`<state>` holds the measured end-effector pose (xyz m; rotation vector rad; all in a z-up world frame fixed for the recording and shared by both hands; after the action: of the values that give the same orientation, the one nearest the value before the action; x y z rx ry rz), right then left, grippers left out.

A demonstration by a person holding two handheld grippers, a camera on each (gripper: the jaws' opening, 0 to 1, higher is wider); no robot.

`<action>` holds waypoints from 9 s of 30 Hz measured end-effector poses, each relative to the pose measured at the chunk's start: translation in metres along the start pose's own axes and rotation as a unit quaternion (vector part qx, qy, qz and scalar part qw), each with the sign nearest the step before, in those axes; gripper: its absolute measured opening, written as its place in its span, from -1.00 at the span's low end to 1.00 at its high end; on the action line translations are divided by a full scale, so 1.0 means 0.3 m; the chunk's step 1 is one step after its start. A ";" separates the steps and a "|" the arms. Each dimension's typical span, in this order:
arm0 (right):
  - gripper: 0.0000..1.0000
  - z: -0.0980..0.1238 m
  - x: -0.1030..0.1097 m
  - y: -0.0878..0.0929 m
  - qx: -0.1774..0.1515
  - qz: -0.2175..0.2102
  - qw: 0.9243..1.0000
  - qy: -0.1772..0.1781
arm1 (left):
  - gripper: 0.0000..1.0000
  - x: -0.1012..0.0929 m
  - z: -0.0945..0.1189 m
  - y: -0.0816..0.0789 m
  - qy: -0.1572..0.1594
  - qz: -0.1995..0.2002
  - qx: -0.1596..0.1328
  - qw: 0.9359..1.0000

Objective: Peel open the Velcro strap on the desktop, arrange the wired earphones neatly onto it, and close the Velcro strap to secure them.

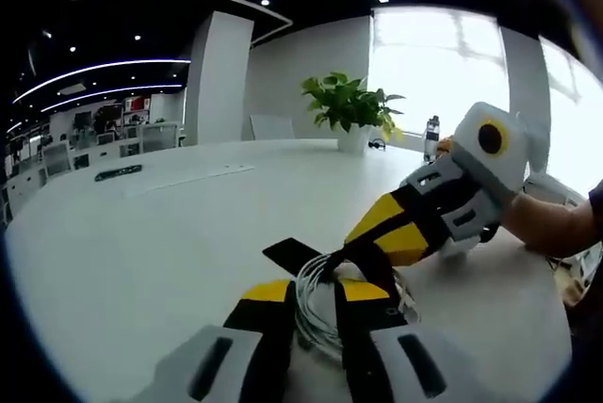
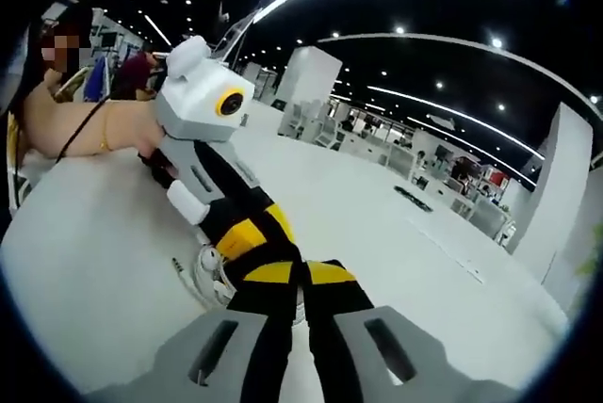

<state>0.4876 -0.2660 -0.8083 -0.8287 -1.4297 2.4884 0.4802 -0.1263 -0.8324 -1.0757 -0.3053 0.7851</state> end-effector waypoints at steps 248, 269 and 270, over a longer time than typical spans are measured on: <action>0.94 0.499 0.074 0.114 -0.208 -0.271 0.928 0.149 | 0.92 -0.141 0.388 0.100 -0.264 0.079 -0.270 0.923; 0.94 0.538 0.051 0.099 -0.273 -0.303 0.902 0.145 | 0.92 -0.267 0.283 0.067 -0.284 0.005 -0.253 0.925; 0.94 0.539 0.050 0.100 -0.274 -0.303 0.901 0.145 | 0.92 -0.270 0.282 0.066 -0.286 0.006 -0.254 0.924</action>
<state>0.3930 -0.3973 -0.7760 -0.6487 -1.9229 1.4601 0.3664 -0.1219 -0.7988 -1.3097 -1.0461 1.0564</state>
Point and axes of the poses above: the point that each gripper's makers call its tool centre point, and the gripper's own axes: z roughly backward along the fingers, x roughly to its left, y roughly out of its underside, the point moved 8 cm from there along z, roughly backward along the fingers, and after that the axes turned 7 degrees about x, right-handed, at the moved point
